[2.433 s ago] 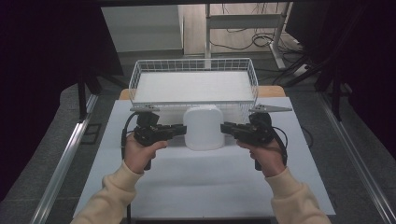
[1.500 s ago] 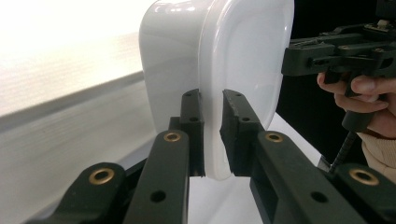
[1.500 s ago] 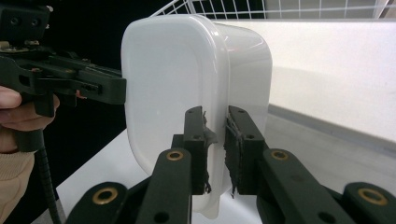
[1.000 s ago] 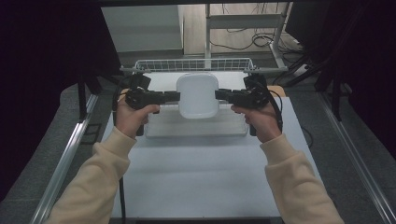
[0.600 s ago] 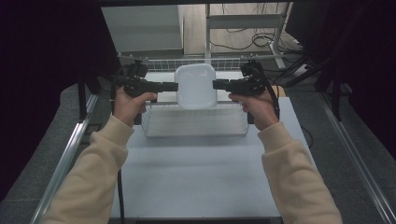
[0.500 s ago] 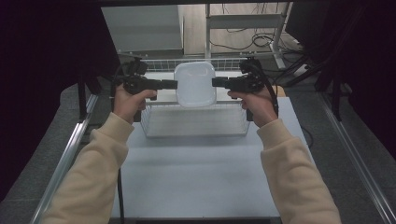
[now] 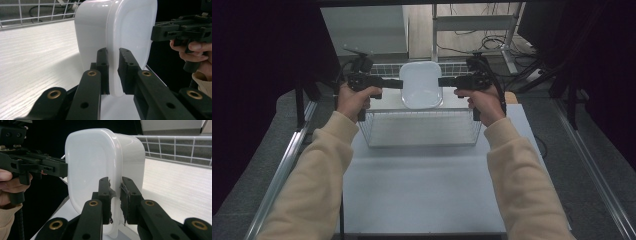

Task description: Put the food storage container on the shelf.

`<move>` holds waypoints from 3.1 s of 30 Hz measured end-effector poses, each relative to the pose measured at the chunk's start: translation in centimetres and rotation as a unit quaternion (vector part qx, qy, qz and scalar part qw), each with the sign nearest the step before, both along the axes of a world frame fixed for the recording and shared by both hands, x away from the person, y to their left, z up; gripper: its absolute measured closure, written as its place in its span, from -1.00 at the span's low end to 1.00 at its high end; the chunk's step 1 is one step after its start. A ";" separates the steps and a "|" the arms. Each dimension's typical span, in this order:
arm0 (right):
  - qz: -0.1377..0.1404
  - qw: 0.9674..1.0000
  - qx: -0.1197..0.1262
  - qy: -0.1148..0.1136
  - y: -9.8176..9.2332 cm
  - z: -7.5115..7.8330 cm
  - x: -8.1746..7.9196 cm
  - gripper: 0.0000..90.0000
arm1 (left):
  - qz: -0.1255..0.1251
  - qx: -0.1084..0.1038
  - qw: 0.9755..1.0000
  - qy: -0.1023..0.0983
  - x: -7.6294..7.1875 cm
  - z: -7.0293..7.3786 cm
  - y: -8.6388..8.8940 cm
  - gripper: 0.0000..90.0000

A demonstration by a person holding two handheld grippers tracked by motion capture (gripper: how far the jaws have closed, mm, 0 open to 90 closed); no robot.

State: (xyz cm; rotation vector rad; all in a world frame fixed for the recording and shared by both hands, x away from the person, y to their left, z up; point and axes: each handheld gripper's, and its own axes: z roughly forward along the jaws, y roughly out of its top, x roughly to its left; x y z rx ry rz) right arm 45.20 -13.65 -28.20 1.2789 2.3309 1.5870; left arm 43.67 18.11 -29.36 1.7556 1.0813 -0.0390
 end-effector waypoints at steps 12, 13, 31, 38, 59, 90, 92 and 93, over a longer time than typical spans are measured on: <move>-0.020 0.998 0.015 0.060 0.3 0.0 3.1 0.66 | 0.010 -0.037 0.997 0.064 3.9 -0.1 0.4 0.73; -0.020 0.998 0.014 0.062 0.3 -0.1 3.3 0.65 | 0.010 -0.041 0.997 0.071 4.3 -0.3 0.5 0.72; -0.044 0.990 0.049 0.122 0.9 -2.1 5.9 0.42 | 0.036 -0.074 0.988 0.127 6.6 -2.4 0.7 0.43; -0.044 0.991 0.042 0.119 1.1 -2.2 5.8 0.26 | 0.054 -0.049 0.993 0.097 6.1 -2.1 0.3 0.19; 0.001 0.993 -0.037 -0.110 -4.1 -2.8 -7.3 -0.34 | 0.064 0.071 0.991 -0.095 -10.0 -2.8 2.1 -0.38; -0.001 0.991 -0.105 -0.085 -9.5 -19.3 -18.3 -0.39 | 0.054 0.127 0.990 -0.044 -18.9 -18.4 2.9 -0.39; 0.000 0.990 -0.107 -0.088 -9.5 -19.3 -18.4 -0.40 | 0.051 0.127 0.990 -0.046 -19.0 -18.4 2.8 -0.39; 0.000 0.990 -0.108 -0.089 -9.6 -19.3 -18.4 -0.40 | 0.051 0.127 0.989 -0.046 -19.0 -18.4 2.8 -0.39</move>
